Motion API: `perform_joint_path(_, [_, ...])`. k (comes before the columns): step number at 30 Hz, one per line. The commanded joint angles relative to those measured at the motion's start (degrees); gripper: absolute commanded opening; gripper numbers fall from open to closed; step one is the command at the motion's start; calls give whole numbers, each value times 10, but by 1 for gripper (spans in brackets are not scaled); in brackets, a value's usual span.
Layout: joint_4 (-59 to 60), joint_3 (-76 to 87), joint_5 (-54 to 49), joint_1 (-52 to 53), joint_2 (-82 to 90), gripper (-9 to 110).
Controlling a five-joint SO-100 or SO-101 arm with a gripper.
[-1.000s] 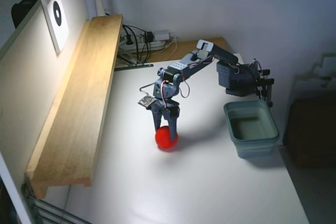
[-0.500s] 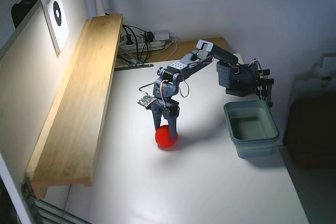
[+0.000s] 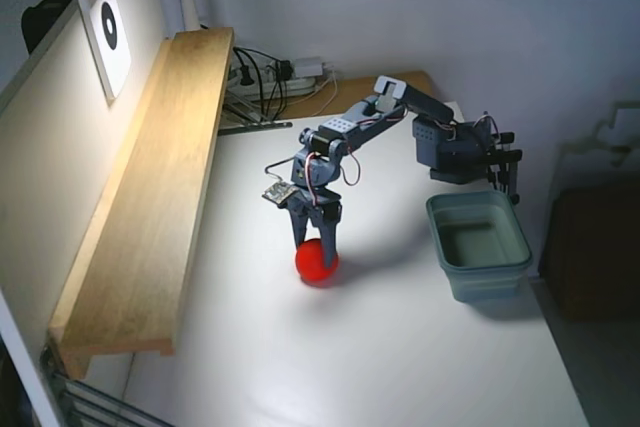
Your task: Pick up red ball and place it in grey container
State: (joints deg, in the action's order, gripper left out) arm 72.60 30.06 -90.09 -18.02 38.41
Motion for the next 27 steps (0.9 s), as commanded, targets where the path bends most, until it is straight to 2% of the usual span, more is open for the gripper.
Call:
perform_joint_path(1, [-3, -19, 1, -4, 20, 23])
perform_joint_path(8, [-14, 2, 1, -4, 31, 23])
perform_joint_path(10, [-77, 151, 1, -4, 117, 23])
perform_joint_path(14, [-131, 300, 1, -4, 211, 23])
perform_joint_path(27, [-210, 629, 1, -4, 462, 23])
